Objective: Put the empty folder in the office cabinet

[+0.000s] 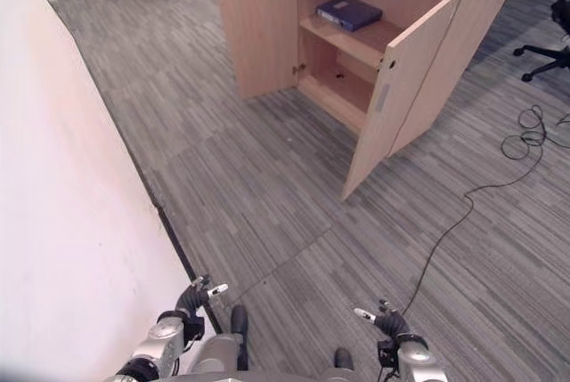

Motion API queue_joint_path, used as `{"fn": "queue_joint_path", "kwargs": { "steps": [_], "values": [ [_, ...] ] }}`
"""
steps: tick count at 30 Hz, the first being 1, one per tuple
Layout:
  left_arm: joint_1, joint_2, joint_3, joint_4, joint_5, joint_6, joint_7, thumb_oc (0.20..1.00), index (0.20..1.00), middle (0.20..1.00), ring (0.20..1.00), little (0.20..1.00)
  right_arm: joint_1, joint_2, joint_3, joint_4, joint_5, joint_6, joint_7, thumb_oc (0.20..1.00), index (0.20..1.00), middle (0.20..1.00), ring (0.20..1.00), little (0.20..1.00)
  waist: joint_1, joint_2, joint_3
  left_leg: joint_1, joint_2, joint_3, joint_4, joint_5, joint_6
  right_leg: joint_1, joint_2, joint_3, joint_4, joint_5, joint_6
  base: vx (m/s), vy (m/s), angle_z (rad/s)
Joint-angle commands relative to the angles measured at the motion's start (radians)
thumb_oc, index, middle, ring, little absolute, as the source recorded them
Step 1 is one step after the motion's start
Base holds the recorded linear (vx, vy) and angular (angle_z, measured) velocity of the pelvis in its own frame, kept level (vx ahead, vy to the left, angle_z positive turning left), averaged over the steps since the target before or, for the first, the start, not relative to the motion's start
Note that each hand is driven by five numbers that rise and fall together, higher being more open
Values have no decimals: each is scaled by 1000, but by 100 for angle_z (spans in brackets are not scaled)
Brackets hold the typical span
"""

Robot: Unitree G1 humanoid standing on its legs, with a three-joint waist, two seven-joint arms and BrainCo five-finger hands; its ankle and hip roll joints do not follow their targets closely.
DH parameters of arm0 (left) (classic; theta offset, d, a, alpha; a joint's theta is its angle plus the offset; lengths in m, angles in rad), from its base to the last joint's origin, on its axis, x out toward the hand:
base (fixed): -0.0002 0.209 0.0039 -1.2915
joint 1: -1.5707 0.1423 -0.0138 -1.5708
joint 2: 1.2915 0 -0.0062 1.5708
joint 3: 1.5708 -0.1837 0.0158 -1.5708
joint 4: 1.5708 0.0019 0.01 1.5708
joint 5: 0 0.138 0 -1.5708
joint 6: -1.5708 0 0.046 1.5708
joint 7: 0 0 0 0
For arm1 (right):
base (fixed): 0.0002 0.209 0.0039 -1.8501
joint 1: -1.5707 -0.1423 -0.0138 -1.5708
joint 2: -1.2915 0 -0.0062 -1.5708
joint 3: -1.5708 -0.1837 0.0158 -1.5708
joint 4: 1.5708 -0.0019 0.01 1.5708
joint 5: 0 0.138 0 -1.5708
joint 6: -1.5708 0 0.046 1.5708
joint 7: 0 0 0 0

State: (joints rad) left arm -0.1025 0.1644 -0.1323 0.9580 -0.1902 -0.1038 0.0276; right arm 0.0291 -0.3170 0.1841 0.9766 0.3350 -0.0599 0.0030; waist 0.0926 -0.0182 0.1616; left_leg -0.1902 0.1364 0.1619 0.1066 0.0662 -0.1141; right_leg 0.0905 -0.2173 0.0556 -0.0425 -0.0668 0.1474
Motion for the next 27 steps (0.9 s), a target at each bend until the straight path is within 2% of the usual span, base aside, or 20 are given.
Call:
{"fn": "queue_joint_path", "kwargs": {
  "steps": [1,2,3,5,6,9,10,11,12,13,14,15,17,18,20,21,22,23,25,27],
  "values": [
    [-24,191,-70,-67,-10,-35,-1,1000,1000,1000,1000,1000,-67,-35,-50,-44,40,-24,8,1000,1000,1000,1000,1000,25,-27,-8,-121,72,-49,-41,118,-26,167,-16,-13,65,-78,52,171,224,-4],
    [-37,204,-75,-86,-10,-34,-4,1000,1000,1000,1000,1000,-88,-26,-45,-39,39,-23,9,1000,1000,1000,1000,1000,26,-44,-6,-114,40,-33,-29,82,8,115,-29,-6,154,12,68,167,225,-10],
    [-40,209,-75,-98,-15,-33,-5,1000,1000,1000,1000,1000,-95,-25,-45,-35,39,-21,11,1000,1000,1000,1000,1000,24,-47,-2,-109,26,-31,-28,67,20,87,-27,5,202,68,74,222,313,-6],
    [-38,224,-72,-122,-19,-32,-10,1000,1000,1000,1000,1000,-111,-26,-48,-40,37,-21,15,1000,1000,1000,1000,1000,16,-34,11,-71,12,-16,-45,40,47,14,-24,-4,311,177,78,156,257,-6],
    [-37,229,-69,-130,-23,-31,-11,1000,1000,1000,1000,1000,-117,-24,-51,-41,35,-19,14,1000,1000,1000,1000,1000,14,-18,13,-55,16,-7,-55,33,59,-19,-19,-31,347,201,76,90,167,-4],
    [-27,232,-62,-133,-20,-27,-16,1000,1000,1000,1000,1000,-119,-15,-60,-29,38,-20,10,1000,1000,1000,1000,1000,5,3,16,2,5,8,-106,24,74,-75,-4,-74,398,211,82,223,261,-22],
    [-25,228,-57,-130,-18,-27,-18,1000,1000,1000,1000,1000,-108,-12,-71,-36,49,-23,9,1000,1000,1000,1000,1000,-26,17,26,82,-32,7,-153,2,83,-131,56,-79,397,141,68,347,256,-11],
    [-21,226,-53,-126,-17,-27,-20,1000,1000,1000,1000,1000,-103,-10,-76,-37,58,-26,8,1000,1000,1000,1000,1000,-40,28,32,116,-39,8,-165,-9,83,-157,87,-92,372,104,61,352,256,-4],
    [-21,225,-53,-126,-17,-27,-20,1000,1000,1000,1000,1000,-103,-11,-76,-37,58,-26,8,1000,1000,1000,1000,1000,-40,29,31,116,-38,8,-165,-9,83,-157,87,-92,371,104,61,281,129,-19],
    [-21,222,-49,-119,-19,-26,-18,1000,1000,1000,1000,1000,-98,-13,-80,-38,64,-31,4,1000,1000,1000,1000,1000,-53,36,38,156,-44,15,-177,-33,79,-182,100,-135,319,59,48,276,76,-24],
    [-19,220,-47,-117,-19,-24,-19,1000,1000,1000,1000,1000,-94,-14,-81,-40,66,-32,1,1000,1000,1000,1000,1000,-65,37,45,189,-52,18,-186,-51,76,-186,105,-174,261,52,38,544,102,-17],
    [-20,214,-49,-107,-14,-21,-21,1000,1000,1000,1000,1000,-88,-16,-84,-34,70,-33,-6,1000,1000,1000,1000,1000,-88,29,48,250,-76,27,-194,-97,75,-237,116,-238,155,85,26,392,42,10],
    [-20,211,-48,-99,-9,-21,-22,1000,1000,1000,1000,1000,-83,-16,-86,-32,73,-35,-7,1000,1000,1000,1000,1000,-103,26,51,282,-85,28,-194,-117,75,-255,122,-266,116,112,24,411,19,-5],
    [-24,205,-45,-85,6,-19,-24,1000,1000,1000,1000,1000,-70,-15,-97,-22,76,-35,-8,1000,1000,1000,1000,1000,-128,28,45,335,-97,34,-194,-163,68,-289,119,-326,42,153,31,421,-2,-5],
    [-29,198,-44,-69,19,-22,-26,1000,1000,1000,1000,1000,-58,-11,-108,-8,77,-34,-5,1000,1000,1000,1000,1000,-161,39,43,382,-90,32,-194,-194,54,-330,101,-339,9,188,48,416,-62,22],
    [-29,197,-44,-68,19,-23,-26,1000,1000,1000,1000,1000,-58,-12,-108,-8,77,-34,-5,1000,1000,1000,1000,1000,-161,43,44,384,-86,33,-194,-197,53,-326,104,-340,8,188,48,583,-137,22],
    [-29,193,-49,-54,26,-25,-28,1000,1000,1000,1000,1000,-34,-11,-124,9,78,-32,-4,1000,1000,1000,1000,1000,-198,49,38,430,-84,18,-194,-225,45,-364,91,-278,19,211,59,326,-79,7],
    [-28,193,-49,-54,26,-26,-28,1000,1000,1000,1000,1000,-33,-12,-124,8,78,-32,-4,1000,1000,1000,1000,1000,-196,51,38,433,-82,20,-194,-227,46,-363,93,-277,21,210,60,460,-101,2],
    [-19,182,-65,-53,36,-31,-36,1000,1000,1000,1000,1000,-1,-30,-145,45,90,-33,2,1000,1000,1000,1000,1000,-224,66,12,482,-84,12,-194,-258,39,-332,92,-235,23,237,37,466,-105,7],
    [-18,175,-75,-45,38,-27,-39,1000,1000,1000,1000,1000,16,-35,-161,60,107,-28,8,1000,1000,1000,1000,1000,-251,93,2,513,-49,16,-193,-233,16,-339,111,-232,61,219,17,350,-113,16]
  ]
}}
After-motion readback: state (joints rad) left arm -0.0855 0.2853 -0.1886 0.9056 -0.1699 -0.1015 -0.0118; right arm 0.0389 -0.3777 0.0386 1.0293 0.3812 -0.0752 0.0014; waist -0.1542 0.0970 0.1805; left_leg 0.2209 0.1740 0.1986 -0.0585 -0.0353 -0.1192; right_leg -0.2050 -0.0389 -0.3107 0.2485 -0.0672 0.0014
